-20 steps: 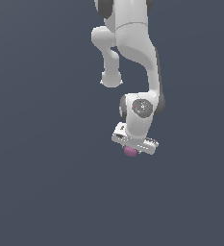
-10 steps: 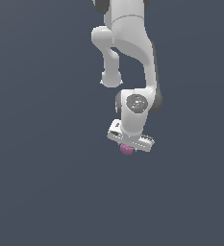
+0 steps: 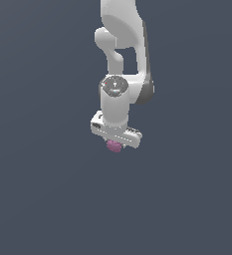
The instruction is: Pick up the object and move it to a goal position.
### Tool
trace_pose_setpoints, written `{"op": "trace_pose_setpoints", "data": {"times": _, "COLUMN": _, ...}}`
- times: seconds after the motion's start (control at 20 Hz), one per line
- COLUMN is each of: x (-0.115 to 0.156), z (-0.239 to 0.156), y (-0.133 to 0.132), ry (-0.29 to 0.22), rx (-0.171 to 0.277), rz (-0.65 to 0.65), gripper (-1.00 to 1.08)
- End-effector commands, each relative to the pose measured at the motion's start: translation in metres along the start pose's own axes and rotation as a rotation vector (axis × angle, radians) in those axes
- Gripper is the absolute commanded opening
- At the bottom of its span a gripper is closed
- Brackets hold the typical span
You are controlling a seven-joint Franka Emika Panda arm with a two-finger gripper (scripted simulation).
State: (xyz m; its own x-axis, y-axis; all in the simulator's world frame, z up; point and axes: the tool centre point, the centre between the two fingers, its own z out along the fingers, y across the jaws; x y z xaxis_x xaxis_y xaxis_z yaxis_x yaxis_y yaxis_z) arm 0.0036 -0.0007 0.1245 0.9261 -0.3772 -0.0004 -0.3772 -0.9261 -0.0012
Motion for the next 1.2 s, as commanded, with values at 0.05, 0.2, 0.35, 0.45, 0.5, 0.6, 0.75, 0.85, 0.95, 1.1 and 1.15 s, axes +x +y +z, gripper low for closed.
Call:
{"op": "trace_pose_setpoints", "data": {"times": 0.05, "x": 0.009, "z": -0.030, "y": 0.034, "ry": 0.000, "rx": 0.001, "rz": 0.000, "gripper": -1.00}}
{"op": "trace_pose_setpoints", "data": {"times": 0.2, "x": 0.017, "z": -0.055, "y": 0.063, "ry": 0.000, "rx": 0.001, "rz": 0.000, "gripper": -1.00}}
{"op": "trace_pose_setpoints", "data": {"times": 0.35, "x": 0.025, "z": -0.080, "y": 0.091, "ry": 0.000, "rx": 0.001, "rz": 0.000, "gripper": -1.00}}
{"op": "trace_pose_setpoints", "data": {"times": 0.45, "x": 0.031, "z": -0.096, "y": 0.110, "ry": 0.000, "rx": 0.001, "rz": 0.000, "gripper": -1.00}}
{"op": "trace_pose_setpoints", "data": {"times": 0.5, "x": 0.034, "z": -0.105, "y": 0.119, "ry": 0.000, "rx": 0.001, "rz": 0.000, "gripper": -1.00}}
{"op": "trace_pose_setpoints", "data": {"times": 0.6, "x": 0.040, "z": -0.121, "y": 0.138, "ry": 0.000, "rx": 0.001, "rz": 0.000, "gripper": -1.00}}
{"op": "trace_pose_setpoints", "data": {"times": 0.75, "x": 0.049, "z": -0.144, "y": 0.164, "ry": 0.000, "rx": 0.000, "rz": 0.000, "gripper": -1.00}}
{"op": "trace_pose_setpoints", "data": {"times": 0.85, "x": 0.054, "z": -0.157, "y": 0.178, "ry": 0.000, "rx": 0.000, "rz": 0.000, "gripper": -1.00}}
{"op": "trace_pose_setpoints", "data": {"times": 0.95, "x": 0.058, "z": -0.167, "y": 0.190, "ry": 0.000, "rx": 0.000, "rz": 0.000, "gripper": -1.00}}
{"op": "trace_pose_setpoints", "data": {"times": 1.1, "x": 0.063, "z": -0.179, "y": 0.203, "ry": 0.000, "rx": -0.001, "rz": 0.000, "gripper": -1.00}}
{"op": "trace_pose_setpoints", "data": {"times": 1.15, "x": 0.065, "z": -0.182, "y": 0.206, "ry": 0.000, "rx": -0.001, "rz": 0.000, "gripper": -1.00}}
